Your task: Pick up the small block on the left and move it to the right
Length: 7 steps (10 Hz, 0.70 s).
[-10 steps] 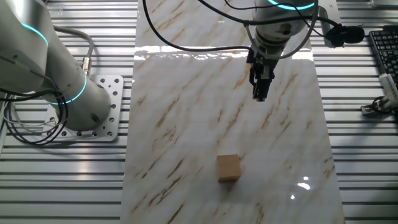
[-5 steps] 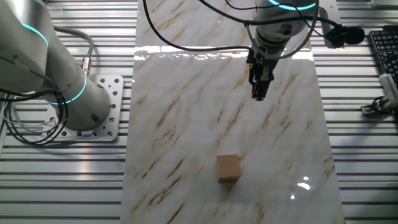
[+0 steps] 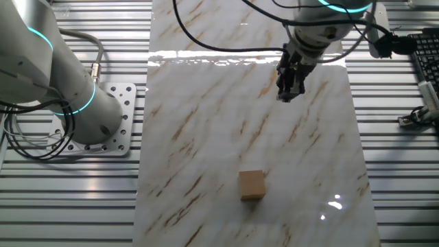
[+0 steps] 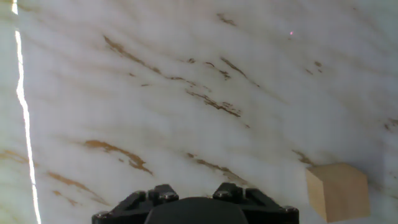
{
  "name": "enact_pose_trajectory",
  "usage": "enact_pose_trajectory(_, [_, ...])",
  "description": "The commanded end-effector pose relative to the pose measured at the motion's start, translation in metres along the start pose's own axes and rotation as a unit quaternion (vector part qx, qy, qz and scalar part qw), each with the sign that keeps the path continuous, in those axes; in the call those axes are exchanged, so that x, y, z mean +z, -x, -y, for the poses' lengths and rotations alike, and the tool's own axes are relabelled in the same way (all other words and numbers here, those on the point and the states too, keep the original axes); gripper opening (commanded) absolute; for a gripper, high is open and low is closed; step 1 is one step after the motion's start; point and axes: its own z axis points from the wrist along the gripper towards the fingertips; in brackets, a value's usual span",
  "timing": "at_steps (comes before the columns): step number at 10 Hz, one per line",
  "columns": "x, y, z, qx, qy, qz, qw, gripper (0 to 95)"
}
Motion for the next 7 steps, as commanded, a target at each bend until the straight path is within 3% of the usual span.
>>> enact_pose_trajectory(1, [0.0002, 0.0011, -0.0005, 0.001, -0.003, -0.001, 1.0, 0.0])
enact_pose_trajectory(7, [0.0002, 0.001, -0.0004, 0.002, -0.005, -0.001, 1.0, 0.0])
